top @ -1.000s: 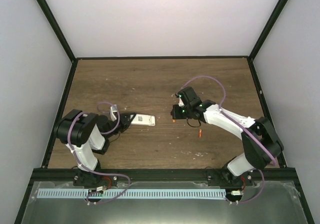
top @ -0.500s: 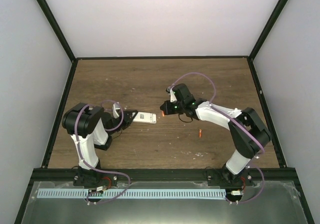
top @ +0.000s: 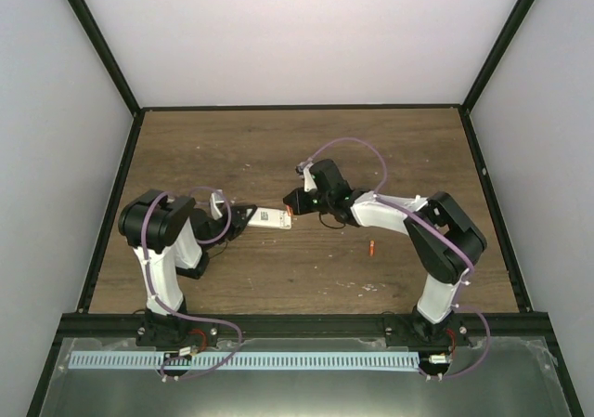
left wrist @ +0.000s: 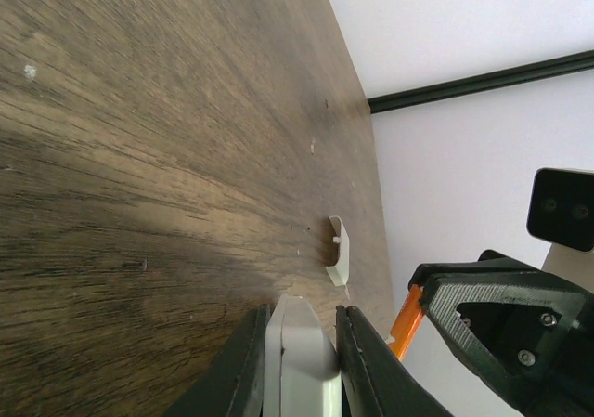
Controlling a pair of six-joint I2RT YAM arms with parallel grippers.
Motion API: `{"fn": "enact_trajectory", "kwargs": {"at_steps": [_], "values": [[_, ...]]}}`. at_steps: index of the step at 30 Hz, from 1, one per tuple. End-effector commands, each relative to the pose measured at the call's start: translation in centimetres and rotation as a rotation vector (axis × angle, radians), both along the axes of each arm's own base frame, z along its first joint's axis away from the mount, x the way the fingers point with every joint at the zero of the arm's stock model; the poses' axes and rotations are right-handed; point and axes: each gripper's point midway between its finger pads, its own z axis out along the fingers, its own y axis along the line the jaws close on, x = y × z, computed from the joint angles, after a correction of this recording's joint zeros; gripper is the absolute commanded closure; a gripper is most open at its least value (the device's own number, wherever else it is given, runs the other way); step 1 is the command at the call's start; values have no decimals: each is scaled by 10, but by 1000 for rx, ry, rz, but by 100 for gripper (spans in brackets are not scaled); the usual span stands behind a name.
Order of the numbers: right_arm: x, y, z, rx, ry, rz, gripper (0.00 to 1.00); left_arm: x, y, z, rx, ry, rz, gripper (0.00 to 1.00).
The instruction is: Load the batteries into the remote control
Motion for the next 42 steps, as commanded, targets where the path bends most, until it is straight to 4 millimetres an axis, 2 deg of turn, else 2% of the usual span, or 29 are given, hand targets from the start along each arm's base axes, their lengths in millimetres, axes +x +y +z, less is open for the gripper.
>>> {"fn": "enact_trajectory", "kwargs": {"at_steps": [1, 7, 25, 42], "values": [[7, 14, 4, 56, -29, -7, 99, 4, -1, 10, 18, -92, -3, 100], [3, 16, -7, 57, -15, -18, 99, 6, -1, 11, 7, -89, 2, 100], [1, 4, -37, 31, 14, -120, 99, 6, 3, 12, 5, -78, 30, 100], [4, 3, -42, 42, 11, -155, 99, 9, 3, 16, -3, -90, 30, 100]]}}
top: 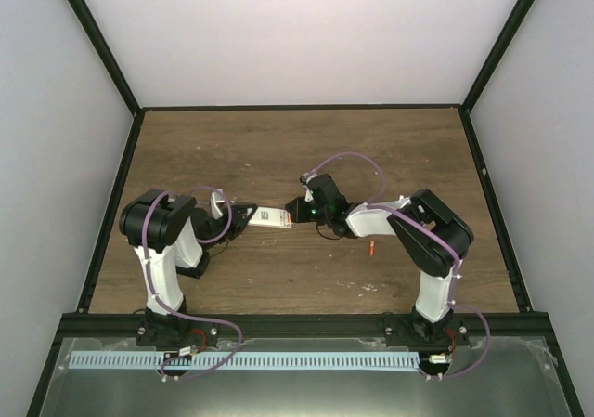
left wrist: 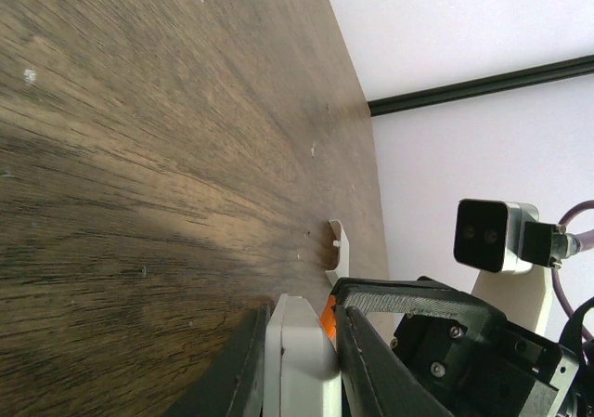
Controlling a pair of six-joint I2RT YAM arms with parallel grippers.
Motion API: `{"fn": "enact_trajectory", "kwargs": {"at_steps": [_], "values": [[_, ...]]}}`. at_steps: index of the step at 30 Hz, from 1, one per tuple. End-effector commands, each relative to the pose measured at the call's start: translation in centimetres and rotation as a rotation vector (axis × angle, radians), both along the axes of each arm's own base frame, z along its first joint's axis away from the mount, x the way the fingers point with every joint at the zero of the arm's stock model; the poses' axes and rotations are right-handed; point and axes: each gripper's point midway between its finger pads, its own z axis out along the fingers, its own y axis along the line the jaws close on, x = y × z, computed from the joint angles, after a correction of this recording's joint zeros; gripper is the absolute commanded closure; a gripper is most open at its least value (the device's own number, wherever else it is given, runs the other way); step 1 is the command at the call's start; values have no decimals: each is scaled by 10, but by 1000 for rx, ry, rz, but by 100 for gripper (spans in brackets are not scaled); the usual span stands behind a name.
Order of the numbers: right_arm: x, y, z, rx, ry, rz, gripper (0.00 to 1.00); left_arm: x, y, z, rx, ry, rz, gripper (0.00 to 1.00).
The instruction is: Load the batteries into the remote control
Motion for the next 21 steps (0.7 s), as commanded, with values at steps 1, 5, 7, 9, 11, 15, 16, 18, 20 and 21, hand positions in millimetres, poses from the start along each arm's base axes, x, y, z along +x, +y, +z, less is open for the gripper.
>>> {"fn": "enact_trajectory", "kwargs": {"at_steps": [1, 5, 7, 9, 11, 15, 16, 18, 20, 21], "values": [[3, 4, -1, 13, -13, -16, 99, 5, 2, 17, 3, -96, 20, 100], [3, 8, 0, 19, -14, -11, 99, 5, 2, 17, 3, -97, 20, 100], [2, 9, -2, 17, -9, -9, 99, 5, 1, 17, 3, -98, 17, 100], [0, 11, -5, 13, -2, -3, 99, 6, 1, 17, 1, -98, 15, 100], [-3, 12, -7, 9, 4, 2, 99, 6, 1, 19, 1, -102, 15, 100], [-11, 9, -12, -6, 25, 6, 99, 7, 0, 20, -1, -108, 13, 100], [-14, 8, -13, -10, 32, 7, 99, 7, 1, 20, 0, -108, 15, 100], [-19, 5, -17, -18, 49, 6, 99, 7, 1, 20, 1, -107, 15, 100], [-23, 3, -18, -23, 61, 6, 99, 8, 1, 19, 1, -105, 15, 100], [-25, 2, -19, -27, 64, 5, 99, 8, 1, 19, 0, -103, 17, 100]]}}
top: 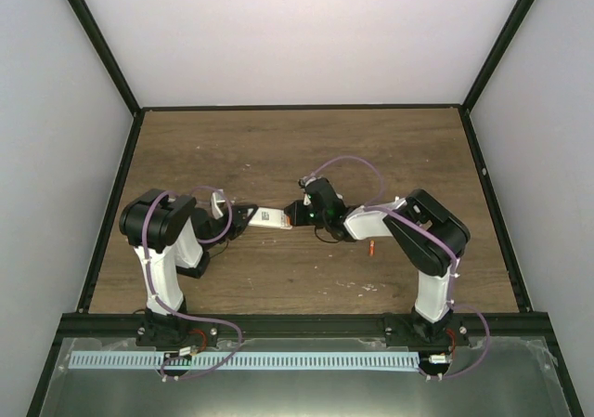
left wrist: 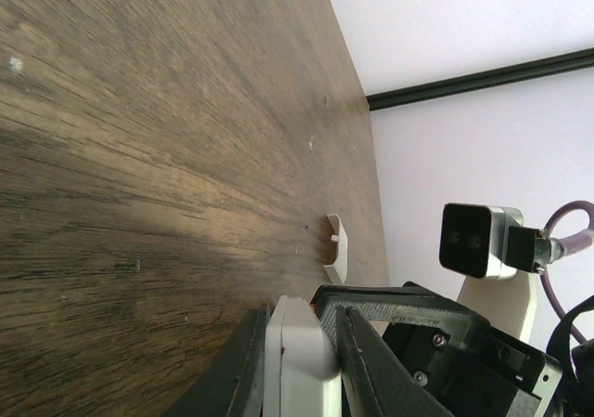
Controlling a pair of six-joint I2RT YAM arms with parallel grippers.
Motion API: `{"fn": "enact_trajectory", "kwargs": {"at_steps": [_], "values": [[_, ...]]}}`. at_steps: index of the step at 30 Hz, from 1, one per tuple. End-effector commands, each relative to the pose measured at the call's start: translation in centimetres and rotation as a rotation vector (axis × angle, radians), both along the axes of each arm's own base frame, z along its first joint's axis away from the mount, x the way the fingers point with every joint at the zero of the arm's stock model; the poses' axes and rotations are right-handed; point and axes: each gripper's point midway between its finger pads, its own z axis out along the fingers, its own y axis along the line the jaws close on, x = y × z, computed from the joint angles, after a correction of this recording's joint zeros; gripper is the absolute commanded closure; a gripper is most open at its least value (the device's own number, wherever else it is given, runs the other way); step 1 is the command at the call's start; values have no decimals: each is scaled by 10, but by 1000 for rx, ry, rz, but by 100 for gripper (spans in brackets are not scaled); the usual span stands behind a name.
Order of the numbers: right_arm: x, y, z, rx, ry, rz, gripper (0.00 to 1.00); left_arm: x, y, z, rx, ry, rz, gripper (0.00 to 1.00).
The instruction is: Load the batteries into the remote control
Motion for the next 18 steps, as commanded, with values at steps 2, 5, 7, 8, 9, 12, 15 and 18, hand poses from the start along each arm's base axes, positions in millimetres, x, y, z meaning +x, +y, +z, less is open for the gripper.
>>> {"fn": "enact_trajectory", "kwargs": {"at_steps": [2, 5, 7, 8, 9, 12, 15, 18], "values": [[-22, -3, -11, -43, 54, 17, 99, 8, 2, 18, 2, -103, 22, 100], [-26, -4, -16, -67, 69, 19, 99, 9, 2, 18, 3, -106, 26, 100], [-29, -5, -18, -77, 83, 18, 99, 9, 2, 18, 5, -104, 28, 100], [-31, -5, -20, -84, 90, 20, 99, 9, 3, 18, 7, -106, 29, 100], [-32, -5, -23, -91, 98, 19, 99, 9, 3, 17, 9, -106, 30, 100], [-35, -8, -26, -110, 110, 13, 99, 9, 3, 17, 10, -104, 32, 100], [-35, -11, -28, -128, 111, 3, 99, 8, 3, 17, 10, -105, 29, 100], [-32, -11, -22, -127, 94, -1, 99, 7, 3, 17, 11, -105, 27, 100]]}}
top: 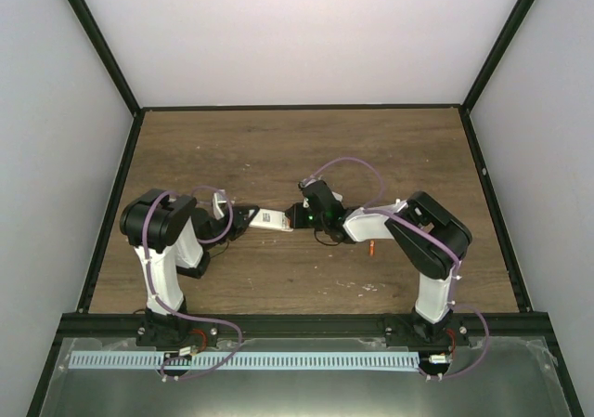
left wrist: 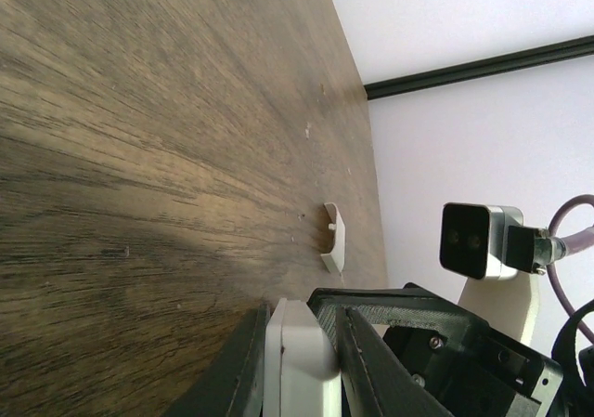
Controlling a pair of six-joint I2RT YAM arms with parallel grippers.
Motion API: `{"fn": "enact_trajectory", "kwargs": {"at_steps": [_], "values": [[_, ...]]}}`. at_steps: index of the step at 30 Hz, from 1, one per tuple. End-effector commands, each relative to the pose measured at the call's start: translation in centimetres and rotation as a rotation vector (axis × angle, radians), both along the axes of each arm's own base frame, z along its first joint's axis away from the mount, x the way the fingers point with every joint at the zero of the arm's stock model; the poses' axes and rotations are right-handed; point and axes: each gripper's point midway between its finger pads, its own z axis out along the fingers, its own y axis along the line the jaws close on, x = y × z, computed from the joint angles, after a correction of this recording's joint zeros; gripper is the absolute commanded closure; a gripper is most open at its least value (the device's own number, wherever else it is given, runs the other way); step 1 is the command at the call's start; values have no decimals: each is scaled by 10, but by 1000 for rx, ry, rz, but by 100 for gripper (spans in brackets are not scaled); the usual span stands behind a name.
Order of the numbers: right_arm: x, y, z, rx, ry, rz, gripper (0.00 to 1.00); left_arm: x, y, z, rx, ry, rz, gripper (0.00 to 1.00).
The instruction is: Load the batteries into the remote control
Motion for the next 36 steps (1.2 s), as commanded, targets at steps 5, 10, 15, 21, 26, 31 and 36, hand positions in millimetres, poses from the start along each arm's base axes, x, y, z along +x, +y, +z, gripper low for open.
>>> {"fn": "enact_trajectory", "kwargs": {"at_steps": [5, 10, 15, 21, 26, 31, 36], "values": [[-18, -5, -8, -85, 48, 28, 99, 11, 5, 21, 6, -115, 46, 100], [-7, -2, 17, -88, 0, 17, 99, 13, 2, 37, -19, -155, 29, 100], [12, 0, 70, -81, -94, -18, 99, 15, 1, 60, -61, -192, 31, 100], [35, -2, 129, -97, -181, -78, 99, 18, 4, 88, -139, -207, 59, 100], [51, -4, 161, -109, -259, -103, 99, 18, 9, 112, -212, -217, 89, 100], [52, -8, 167, -128, -280, -94, 99, 13, 14, 124, -290, -174, 115, 100], [40, -15, 184, -96, -307, -79, 99, 8, 21, 125, -303, -99, 157, 100]]}}
